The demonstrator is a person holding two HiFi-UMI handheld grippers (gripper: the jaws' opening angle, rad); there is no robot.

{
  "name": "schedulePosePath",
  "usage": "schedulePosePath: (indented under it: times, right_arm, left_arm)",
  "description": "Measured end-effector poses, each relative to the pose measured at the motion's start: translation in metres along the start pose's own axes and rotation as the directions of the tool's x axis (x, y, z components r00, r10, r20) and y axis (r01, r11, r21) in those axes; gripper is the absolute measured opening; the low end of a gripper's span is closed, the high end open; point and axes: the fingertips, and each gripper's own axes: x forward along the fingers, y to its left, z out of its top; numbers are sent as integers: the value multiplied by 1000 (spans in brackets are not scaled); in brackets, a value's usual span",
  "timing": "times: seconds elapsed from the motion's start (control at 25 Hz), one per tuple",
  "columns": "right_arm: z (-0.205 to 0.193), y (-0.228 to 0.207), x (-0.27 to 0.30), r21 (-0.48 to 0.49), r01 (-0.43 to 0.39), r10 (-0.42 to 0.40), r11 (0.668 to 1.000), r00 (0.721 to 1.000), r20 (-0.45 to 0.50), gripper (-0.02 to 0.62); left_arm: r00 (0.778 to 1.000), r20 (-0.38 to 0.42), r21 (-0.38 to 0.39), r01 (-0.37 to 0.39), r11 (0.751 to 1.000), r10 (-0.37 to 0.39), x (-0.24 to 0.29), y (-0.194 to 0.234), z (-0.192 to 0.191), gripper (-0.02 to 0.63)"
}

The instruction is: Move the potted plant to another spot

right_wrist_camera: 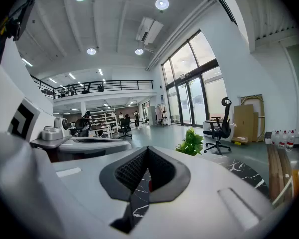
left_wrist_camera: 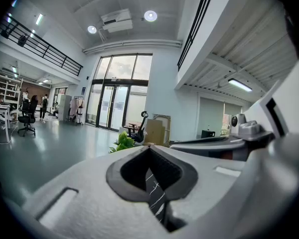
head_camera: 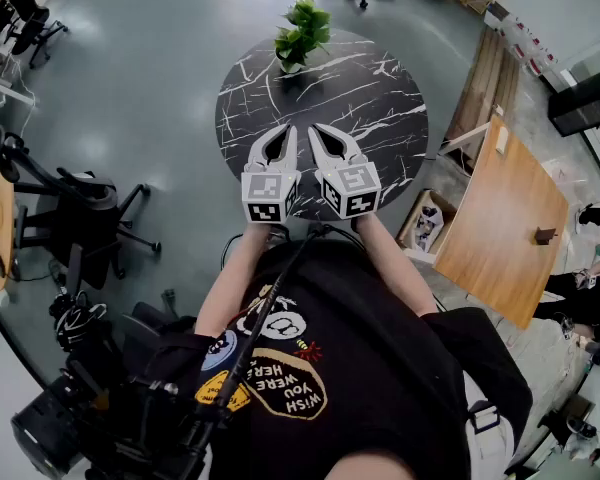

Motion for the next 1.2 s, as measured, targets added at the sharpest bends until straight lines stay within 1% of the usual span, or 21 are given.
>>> schedulePosePath:
  times: [0.48,0.68,0.8,1.0,1.12,1.2]
  right_arm:
    - [-2,2,2,3,2,-2,1000,1000,-6,2]
    - [-2,1,3,38,-3,2,999,1000,25,2]
    - [-8,2,8,56,6,-7,998,1000,13,3]
    - [-22,6,20,55,23,-21,998,999,-31,3]
    - [-36,4,31,73,2,1,997,999,-40,3]
    - [-49,-3,39,92,2,2,996,999,-45,3]
  left_arm:
    - [1000,-5,-10,4,1000,-4,0,4,0,3]
    - [1000,-11,-15,7,1000,-8,0,9,-4,3]
    - [1000,-21,-29,10,1000,-10,-1,16,-7,3]
    - [998,-47,-48,27,998,-29,-1,30,-18,3]
    - [996,-59,-58,61,996,-65,6,39,-33,3]
    - [994,-73,-66,73,995,-77,14,47,-46,3]
